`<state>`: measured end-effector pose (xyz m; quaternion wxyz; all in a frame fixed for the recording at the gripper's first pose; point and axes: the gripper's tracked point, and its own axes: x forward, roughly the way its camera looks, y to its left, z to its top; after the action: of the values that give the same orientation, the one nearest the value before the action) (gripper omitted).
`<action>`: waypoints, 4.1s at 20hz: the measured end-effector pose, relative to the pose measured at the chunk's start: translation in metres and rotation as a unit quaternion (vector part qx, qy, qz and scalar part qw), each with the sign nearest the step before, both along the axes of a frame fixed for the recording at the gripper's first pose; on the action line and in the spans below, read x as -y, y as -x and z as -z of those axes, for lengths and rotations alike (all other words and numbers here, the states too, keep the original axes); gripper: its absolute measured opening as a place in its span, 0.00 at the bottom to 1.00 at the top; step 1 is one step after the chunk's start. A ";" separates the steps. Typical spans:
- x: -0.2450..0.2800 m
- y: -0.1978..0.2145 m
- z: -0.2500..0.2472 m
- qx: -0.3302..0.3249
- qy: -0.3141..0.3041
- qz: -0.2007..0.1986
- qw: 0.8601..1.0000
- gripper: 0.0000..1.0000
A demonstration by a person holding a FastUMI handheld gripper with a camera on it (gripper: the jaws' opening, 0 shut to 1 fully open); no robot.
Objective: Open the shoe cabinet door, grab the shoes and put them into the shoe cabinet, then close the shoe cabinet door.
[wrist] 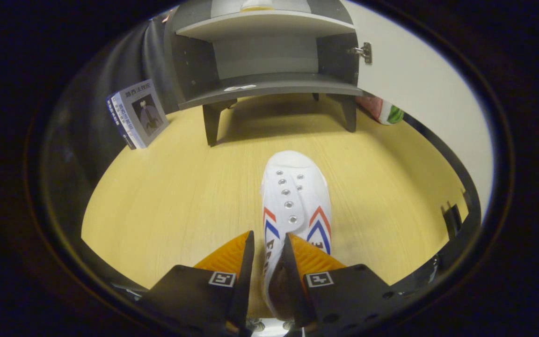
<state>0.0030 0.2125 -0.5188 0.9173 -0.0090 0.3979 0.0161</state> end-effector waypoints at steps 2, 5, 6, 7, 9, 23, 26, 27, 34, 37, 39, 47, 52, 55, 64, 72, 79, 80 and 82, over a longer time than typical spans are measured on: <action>0.000 -0.005 0.002 0.012 0.006 -0.005 1.000 0.39; 0.000 -0.010 -0.007 0.060 0.009 -0.012 0.998 0.38; 0.001 -0.012 -0.010 0.076 0.015 -0.012 0.997 0.37; 0.002 -0.015 -0.005 0.082 0.024 -0.014 0.996 0.37; 0.002 -0.016 0.005 0.069 0.031 -0.020 0.997 0.34; -0.001 -0.016 -0.012 0.088 0.006 -0.039 0.995 0.03; -0.002 -0.015 -0.037 0.099 -0.013 -0.045 0.994 0.03; 0.001 -0.017 -0.047 0.105 -0.012 -0.045 0.993 0.03; 0.009 -0.031 -0.181 0.154 0.018 -0.047 0.987 0.03; 0.009 -0.040 -0.254 0.192 0.041 -0.038 0.980 0.02; 0.011 -0.054 -0.298 0.214 0.048 -0.030 0.975 0.02; 0.021 -0.155 -0.378 0.244 0.044 -0.029 0.968 0.02; 0.024 -0.256 -0.392 0.237 0.061 -0.062 0.968 0.02; 0.023 -0.316 -0.387 0.228 0.069 -0.080 0.968 0.02; 0.022 -0.398 -0.327 0.155 0.066 -0.102 0.980 0.02; 0.017 -0.406 -0.316 0.133 0.041 -0.113 0.984 0.03; 0.032 -0.384 -0.322 0.132 0.063 -0.093 0.985 0.22; 0.033 -0.379 -0.327 0.139 0.064 -0.089 0.984 0.25; 0.033 -0.365 -0.340 0.156 0.057 -0.080 0.983 0.30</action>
<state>0.3682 0.1791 -0.1785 0.9617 -0.0958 0.2482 0.0655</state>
